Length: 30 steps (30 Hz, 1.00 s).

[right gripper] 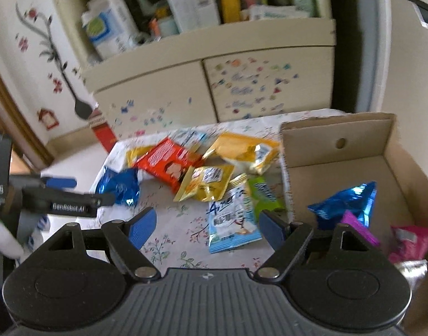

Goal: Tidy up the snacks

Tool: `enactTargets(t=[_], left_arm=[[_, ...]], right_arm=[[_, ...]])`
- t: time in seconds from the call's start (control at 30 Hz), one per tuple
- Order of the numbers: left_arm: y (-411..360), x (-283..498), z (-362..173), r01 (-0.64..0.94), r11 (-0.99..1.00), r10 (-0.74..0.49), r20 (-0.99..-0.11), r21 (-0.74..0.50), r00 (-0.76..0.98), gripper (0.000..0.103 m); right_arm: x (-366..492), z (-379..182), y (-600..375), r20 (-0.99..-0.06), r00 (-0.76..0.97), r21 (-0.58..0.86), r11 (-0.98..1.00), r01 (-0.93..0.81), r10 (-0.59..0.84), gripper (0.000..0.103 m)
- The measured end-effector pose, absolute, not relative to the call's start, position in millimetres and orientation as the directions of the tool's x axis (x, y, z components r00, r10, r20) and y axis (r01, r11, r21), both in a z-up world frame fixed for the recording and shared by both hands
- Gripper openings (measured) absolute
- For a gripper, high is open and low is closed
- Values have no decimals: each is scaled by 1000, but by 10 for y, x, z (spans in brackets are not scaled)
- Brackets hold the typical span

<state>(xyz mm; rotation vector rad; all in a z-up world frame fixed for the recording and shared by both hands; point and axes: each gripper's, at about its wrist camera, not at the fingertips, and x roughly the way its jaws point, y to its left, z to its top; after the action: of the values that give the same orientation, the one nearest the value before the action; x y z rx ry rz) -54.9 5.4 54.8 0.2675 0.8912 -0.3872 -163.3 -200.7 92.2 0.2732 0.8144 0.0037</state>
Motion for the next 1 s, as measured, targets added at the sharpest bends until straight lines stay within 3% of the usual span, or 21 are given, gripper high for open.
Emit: enactTargets(t=[0.33, 1.0], left_arm=[[66, -215, 310, 386, 922, -206, -814, 25, 544, 96], [-148, 114, -62, 407, 913, -223, -846, -8, 484, 97]], right_arm=[[-1328, 625, -1877, -778, 622, 172, 982, 82, 84, 85], [-951, 272, -1754, -834, 544, -23, 989, 145, -99, 85]])
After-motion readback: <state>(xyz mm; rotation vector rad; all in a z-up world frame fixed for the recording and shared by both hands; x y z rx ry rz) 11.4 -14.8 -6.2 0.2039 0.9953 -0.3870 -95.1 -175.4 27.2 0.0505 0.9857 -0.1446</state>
